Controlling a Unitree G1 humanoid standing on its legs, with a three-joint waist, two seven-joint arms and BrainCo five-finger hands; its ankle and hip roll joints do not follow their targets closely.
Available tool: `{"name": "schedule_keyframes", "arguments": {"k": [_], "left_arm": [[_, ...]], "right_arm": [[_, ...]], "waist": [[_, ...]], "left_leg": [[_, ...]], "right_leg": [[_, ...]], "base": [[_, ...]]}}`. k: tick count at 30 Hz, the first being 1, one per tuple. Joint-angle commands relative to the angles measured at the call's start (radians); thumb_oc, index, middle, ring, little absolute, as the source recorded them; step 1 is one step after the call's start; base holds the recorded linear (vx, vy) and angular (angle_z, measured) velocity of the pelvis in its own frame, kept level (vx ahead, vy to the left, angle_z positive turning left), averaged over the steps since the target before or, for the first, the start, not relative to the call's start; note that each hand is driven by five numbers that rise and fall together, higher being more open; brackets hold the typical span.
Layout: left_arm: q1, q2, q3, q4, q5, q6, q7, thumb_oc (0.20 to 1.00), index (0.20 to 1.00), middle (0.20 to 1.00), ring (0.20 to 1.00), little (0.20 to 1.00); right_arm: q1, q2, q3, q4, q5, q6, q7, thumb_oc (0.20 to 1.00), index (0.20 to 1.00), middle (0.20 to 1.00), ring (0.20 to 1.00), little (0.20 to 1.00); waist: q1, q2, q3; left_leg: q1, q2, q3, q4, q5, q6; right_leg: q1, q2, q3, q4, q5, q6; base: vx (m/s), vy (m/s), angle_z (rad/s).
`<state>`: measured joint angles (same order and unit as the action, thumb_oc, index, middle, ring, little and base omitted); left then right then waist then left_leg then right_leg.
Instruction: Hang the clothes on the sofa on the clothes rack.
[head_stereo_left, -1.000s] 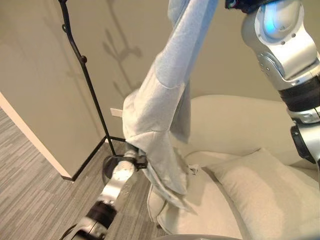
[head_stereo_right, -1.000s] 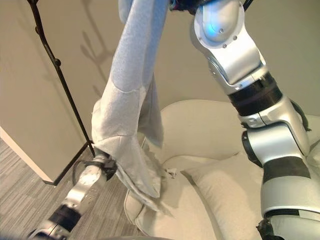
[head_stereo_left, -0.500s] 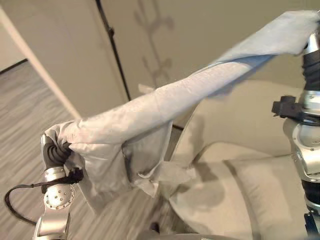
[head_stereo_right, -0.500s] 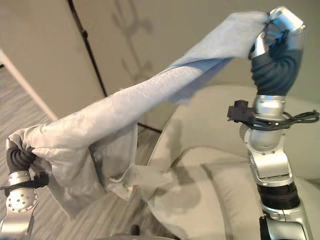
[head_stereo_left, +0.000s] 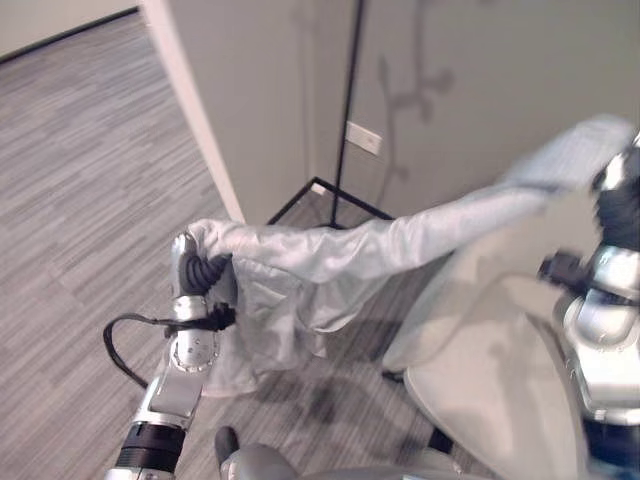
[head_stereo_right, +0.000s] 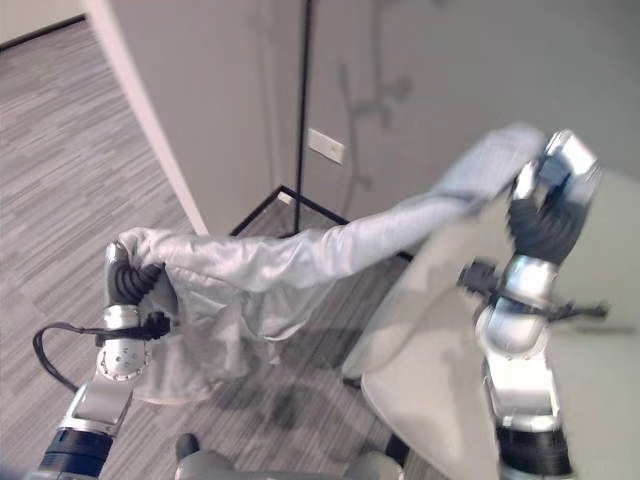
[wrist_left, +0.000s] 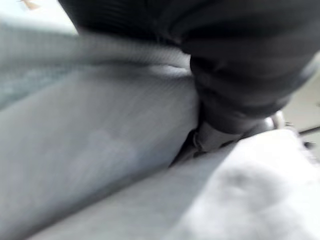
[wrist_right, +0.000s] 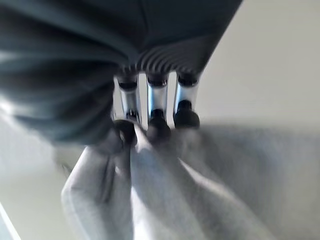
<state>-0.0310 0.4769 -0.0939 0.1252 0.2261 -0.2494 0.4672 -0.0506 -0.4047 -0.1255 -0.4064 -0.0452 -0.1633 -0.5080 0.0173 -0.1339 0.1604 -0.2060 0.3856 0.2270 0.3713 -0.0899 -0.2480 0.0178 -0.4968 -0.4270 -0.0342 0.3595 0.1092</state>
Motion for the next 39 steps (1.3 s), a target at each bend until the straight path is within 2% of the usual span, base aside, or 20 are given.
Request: {"name": "schedule_keyframes", "arguments": {"k": [1,3,4,5,6,10,11,12,13,18,21,26,28,29,30,32,33,34,37,39], "left_arm": [[-0.038,0.043,-0.01,-0.143,-0.011,-0.086,-0.008,0.2,0.2,0.2,0.2,0.2],[-0.046,0.074,-0.006,-0.154,0.011,-0.09,0.0,0.2,0.2,0.2,0.2,0.2],[-0.053,0.093,-0.011,-0.159,0.023,-0.094,0.002,0.2,0.2,0.2,0.2,0.2],[-0.055,0.099,-0.014,-0.155,0.032,-0.097,0.003,0.2,0.2,0.2,0.2,0.2],[-0.051,0.106,-0.012,-0.164,0.039,-0.104,0.008,0.2,0.2,0.2,0.2,0.2],[-0.103,0.139,0.004,-0.16,0.084,-0.081,0.03,0.2,0.2,0.2,0.2,0.2],[-0.121,0.142,0.008,-0.161,0.094,-0.075,0.038,0.2,0.2,0.2,0.2,0.2],[-0.125,0.142,0.008,-0.159,0.096,-0.074,0.039,0.2,0.2,0.2,0.2,0.2],[-0.155,0.133,0.011,-0.154,0.113,-0.072,0.051,0.2,0.2,0.2,0.2,0.2],[-0.207,0.12,-0.013,-0.158,0.167,-0.086,0.057,0.2,0.2,0.2,0.2,0.2],[-0.257,0.126,-0.033,-0.171,0.205,-0.08,0.075,0.2,0.2,0.2,0.2,0.2],[-0.349,0.118,-0.052,-0.138,0.266,-0.057,0.139,0.2,0.2,0.2,0.2,0.2],[-0.388,0.116,-0.057,-0.116,0.266,-0.049,0.161,0.2,0.2,0.2,0.2,0.2],[-0.437,0.13,-0.074,-0.1,0.269,-0.044,0.174,0.2,0.2,0.2,0.2,0.2],[-0.441,0.13,-0.076,-0.098,0.269,-0.044,0.175,0.2,0.2,0.2,0.2,0.2],[-0.495,0.167,-0.092,-0.087,0.281,-0.032,0.18,0.2,0.2,0.2,0.2,0.2],[-0.551,0.188,-0.117,-0.058,0.291,-0.019,0.198,0.2,0.2,0.2,0.2,0.2],[-0.583,0.187,-0.13,-0.034,0.293,-0.008,0.209,0.2,0.2,0.2,0.2,0.2],[-0.679,0.212,-0.155,0.033,0.314,0.022,0.228,0.2,0.2,0.2,0.2,0.2],[-0.747,0.261,-0.188,0.069,0.343,0.034,0.243,0.2,0.2,0.2,0.2,0.2]], "right_arm": [[-0.086,-0.071,-0.054,-0.085,-0.09,0.002,-0.045,0.2,0.2,0.2,0.2,0.2],[-0.105,-0.058,-0.046,-0.08,-0.107,0.005,-0.059,0.2,0.2,0.2,0.2,0.2],[-0.108,-0.052,-0.04,-0.076,-0.117,0.01,-0.063,0.2,0.2,0.2,0.2,0.2],[-0.09,-0.053,-0.053,-0.065,-0.134,0.008,-0.063,0.2,0.2,0.2,0.2,0.2],[-0.07,-0.058,-0.09,-0.073,-0.131,-0.016,-0.079,0.2,0.2,0.2,0.2,0.2],[-0.066,-0.089,-0.144,-0.052,-0.158,-0.014,-0.121,0.2,0.2,0.2,0.2,0.2],[-0.076,-0.09,-0.147,-0.037,-0.162,-0.009,-0.136,0.2,0.2,0.2,0.2,0.2],[-0.08,-0.091,-0.146,-0.034,-0.163,-0.009,-0.139,0.2,0.2,0.2,0.2,0.2],[-0.086,-0.093,-0.163,-0.031,-0.174,-0.005,-0.163,0.2,0.2,0.2,0.2,0.2],[-0.101,-0.121,-0.21,-0.028,-0.276,0.051,-0.223,0.2,0.2,0.2,0.2,0.2],[-0.136,-0.158,-0.23,-0.007,-0.361,0.103,-0.266,0.2,0.2,0.2,0.2,0.2],[-0.18,-0.196,-0.196,0.02,-0.397,0.106,-0.248,0.2,0.2,0.2,0.2,0.2],[-0.19,-0.22,-0.184,0.052,-0.389,0.101,-0.241,0.2,0.2,0.2,0.2,0.2],[-0.215,-0.263,-0.174,0.094,-0.384,0.106,-0.253,0.2,0.2,0.2,0.2,0.2],[-0.22,-0.266,-0.173,0.101,-0.382,0.104,-0.257,0.2,0.2,0.2,0.2,0.2],[-0.277,-0.353,-0.159,0.172,-0.395,0.123,-0.276,0.2,0.2,0.2,0.2,0.2],[-0.34,-0.404,-0.119,0.244,-0.381,0.132,-0.294,0.2,0.2,0.2,0.2,0.2],[-0.369,-0.424,-0.095,0.278,-0.371,0.138,-0.295,0.2,0.2,0.2,0.2,0.2],[-0.473,-0.492,-0.018,0.394,-0.352,0.138,-0.29,0.2,0.2,0.2,0.2,0.2],[-0.534,-0.531,0.04,0.476,-0.344,0.132,-0.293,0.2,0.2,0.2,0.2,0.2]], "waist": [[-0.011,0.086,-0.055],[-0.011,0.086,-0.049],[-0.023,0.093,-0.045],[-0.049,0.098,-0.043],[-0.051,0.109,-0.049],[-0.074,0.12,-0.046],[-0.08,0.118,-0.042],[-0.078,0.119,-0.039],[-0.105,0.115,-0.037],[-0.139,0.129,-0.041],[-0.172,0.148,-0.051],[-0.183,0.144,-0.091],[-0.177,0.144,-0.107],[-0.168,0.133,-0.114],[-0.168,0.132,-0.111],[-0.146,0.11,-0.107],[-0.123,0.089,-0.101],[-0.112,0.078,-0.093],[-0.072,0.075,-0.091],[-0.039,0.077,-0.099]], "left_leg": [[0.077,-0.025,0.008,-0.232,0.08,0.068],[0.079,-0.051,0.031,-0.233,0.069,0.095],[0.086,-0.083,0.03,-0.251,0.064,0.119],[0.105,-0.155,0.036,-0.292,0.066,0.169],[0.133,-0.2,0.045,-0.321,0.065,0.199],[0.209,-0.292,0.06,-0.378,0.038,0.236],[0.228,-0.308,0.063,-0.387,0.03,0.235],[0.232,-0.305,0.065,-0.39,0.029,0.233],[0.268,-0.338,0.07,-0.4,0.008,0.236],[0.334,-0.362,0.101,-0.423,-0.017,0.244],[0.391,-0.355,0.109,-0.419,-0.047,0.245],[0.456,-0.344,0.124,-0.394,-0.083,0.225],[0.443,-0.316,0.123,-0.314,-0.038,0.189],[0.4,-0.276,0.119,-0.172,0.043,0.153],[0.392,-0.271,0.116,-0.156,0.04,0.148],[0.312,-0.215,0.089,0.058,0.143,0.113],[0.241,-0.191,0.067,0.189,0.175,0.116],[0.19,-0.19,0.061,0.215,0.144,0.132],[0.087,-0.249,0.035,0.106,0.053,0.178],[0.039,-0.287,0.018,-0.052,0.065,0.183]], "right_leg": [[0.008,-0.11,-0.037,0.035,0.076,0.153],[-0.016,-0.131,-0.052,0.067,0.095,0.153],[-0.028,-0.115,-0.033,0.107,0.061,0.151],[-0.067,-0.038,0.051,0.221,-0.063,0.117],[-0.091,0.045,0.055,0.313,-0.19,0.074],[-0.166,0.239,0.036,0.42,-0.376,0.027],[-0.181,0.283,0.04,0.406,-0.404,0.019],[-0.179,0.286,0.041,0.404,-0.407,0.017],[-0.2,0.352,0.066,0.356,-0.415,0.008],[-0.221,0.374,0.08,0.24,-0.345,0.008],[-0.271,0.334,0.102,0.25,-0.292,0.035],[-0.213,0.342,0.08,0.235,-0.324,0.017],[-0.159,0.379,0.083,0.176,-0.336,0.001],[-0.105,0.408,0.089,0.125,-0.348,-0.018],[-0.102,0.412,0.088,0.118,-0.345,-0.023],[-0.04,0.439,0.096,0.075,-0.363,-0.063],[0.004,0.445,0.105,0.057,-0.385,-0.088],[0.027,0.441,0.116,0.049,-0.395,-0.092],[0.074,0.434,0.158,0.028,-0.414,-0.071],[0.103,0.43,0.17,0.024,-0.424,-0.056]], "base": [[0.03,0.496,0.4],[0.03,0.437,0.18],[0.13,0.677,-0.04],[0.22,0.949,0.53],[0.22,0.905,0.59],[0.19,0.387,-0.12],[0.13,0.116,-0.43],[0.18,0.144,-0.47],[0.07,0.098,-0.21],[0.23,0.061,-0.27],[0.31,-0.064,0.08],[0.3,-0.128,0.05],[0.27,-0.297,-0.1],[0.22,-0.292,-0.03],[0.22,-0.322,-0.05],[0.25,-0.321,-0.21],[0.32,-0.324,-0.49],[0.32,-0.217,-0.44],[0.23,0.039,-0.25],[0.29,0.1,-0.58]]}}
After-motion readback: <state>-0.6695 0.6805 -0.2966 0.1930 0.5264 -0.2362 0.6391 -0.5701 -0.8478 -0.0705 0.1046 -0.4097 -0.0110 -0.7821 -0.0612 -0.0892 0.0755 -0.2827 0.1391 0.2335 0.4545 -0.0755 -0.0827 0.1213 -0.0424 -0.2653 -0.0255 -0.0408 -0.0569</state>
